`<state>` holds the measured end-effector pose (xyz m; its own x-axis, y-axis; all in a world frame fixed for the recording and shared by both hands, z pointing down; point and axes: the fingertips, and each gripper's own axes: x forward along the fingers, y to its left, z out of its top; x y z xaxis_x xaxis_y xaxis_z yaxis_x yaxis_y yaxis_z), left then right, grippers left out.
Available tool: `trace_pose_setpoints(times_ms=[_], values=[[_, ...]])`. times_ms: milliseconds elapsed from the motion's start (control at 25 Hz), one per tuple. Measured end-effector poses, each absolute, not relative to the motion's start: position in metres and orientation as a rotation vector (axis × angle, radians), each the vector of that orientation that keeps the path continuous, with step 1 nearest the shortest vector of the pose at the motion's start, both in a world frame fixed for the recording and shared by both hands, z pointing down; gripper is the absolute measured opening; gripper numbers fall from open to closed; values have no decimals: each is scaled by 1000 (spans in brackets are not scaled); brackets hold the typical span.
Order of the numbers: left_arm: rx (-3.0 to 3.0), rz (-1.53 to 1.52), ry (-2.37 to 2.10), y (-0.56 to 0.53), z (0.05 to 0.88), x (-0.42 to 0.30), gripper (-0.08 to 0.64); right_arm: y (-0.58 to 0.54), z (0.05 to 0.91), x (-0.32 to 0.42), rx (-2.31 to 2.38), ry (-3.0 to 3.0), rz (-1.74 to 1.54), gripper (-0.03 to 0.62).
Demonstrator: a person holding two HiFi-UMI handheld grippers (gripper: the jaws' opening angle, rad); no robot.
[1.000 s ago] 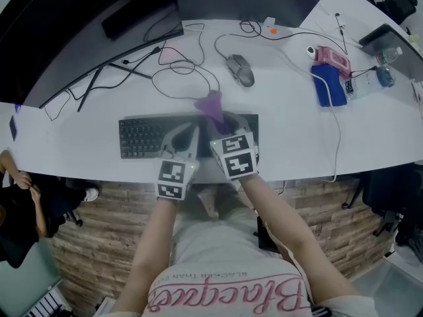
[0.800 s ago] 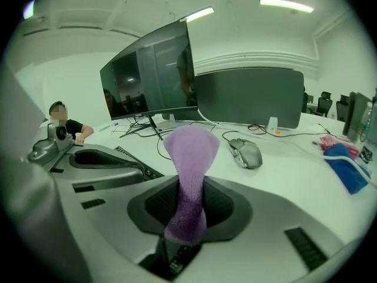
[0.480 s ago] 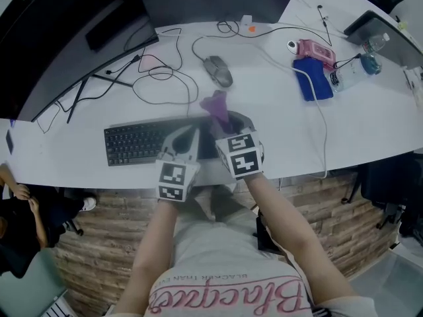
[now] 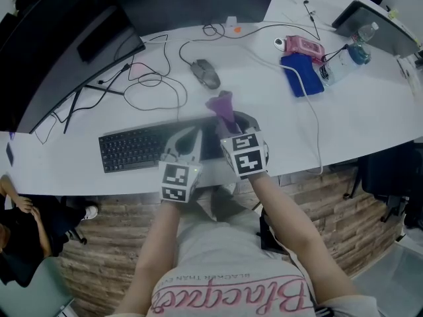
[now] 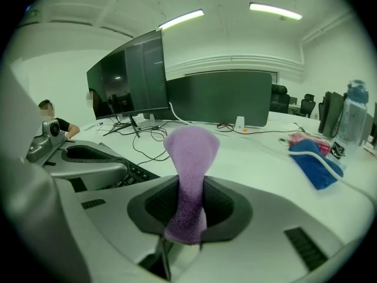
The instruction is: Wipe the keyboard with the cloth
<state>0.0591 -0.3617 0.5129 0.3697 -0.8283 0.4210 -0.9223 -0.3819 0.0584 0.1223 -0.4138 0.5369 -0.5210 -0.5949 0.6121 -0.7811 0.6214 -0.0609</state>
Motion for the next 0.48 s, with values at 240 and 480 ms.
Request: trace_pose_setpoints(times_ms=[240, 480], values=[[2374, 463, -1543, -356, 505, 64, 8, -416, 532, 143, 1131, -2255, 409, 90], [2405, 450, -1551, -349, 491, 58, 8, -406, 512, 150, 1178, -2260, 385, 91]])
